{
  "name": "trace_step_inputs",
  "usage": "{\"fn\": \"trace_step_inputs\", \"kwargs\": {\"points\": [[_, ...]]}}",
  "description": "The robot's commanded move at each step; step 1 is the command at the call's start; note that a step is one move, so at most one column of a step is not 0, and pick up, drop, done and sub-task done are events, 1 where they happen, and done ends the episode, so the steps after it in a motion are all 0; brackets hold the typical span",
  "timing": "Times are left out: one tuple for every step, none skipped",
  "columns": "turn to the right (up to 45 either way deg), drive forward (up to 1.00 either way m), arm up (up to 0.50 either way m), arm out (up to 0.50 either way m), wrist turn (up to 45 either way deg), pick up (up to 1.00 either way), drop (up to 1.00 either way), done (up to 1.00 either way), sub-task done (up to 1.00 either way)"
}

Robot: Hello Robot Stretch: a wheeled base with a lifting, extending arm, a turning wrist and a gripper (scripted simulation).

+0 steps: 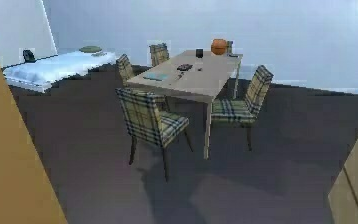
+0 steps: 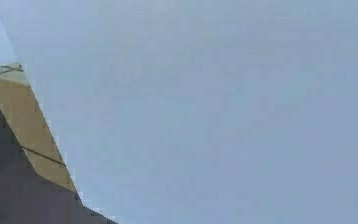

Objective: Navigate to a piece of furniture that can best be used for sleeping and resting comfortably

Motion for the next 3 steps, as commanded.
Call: {"fn": "trace_step_inputs", "kwargs": {"points": [[0.0, 0.7, 0.0, 0.0, 0.0, 0.0, 0.0, 0.0, 0.0], [-45.0, 0.0, 0.0, 0.0, 0.0, 0.0, 0.0, 0.0, 0.0], [-18.0, 0.0, 0.0, 0.0, 0.0, 0.0, 0.0, 0.0, 0.0]]}}
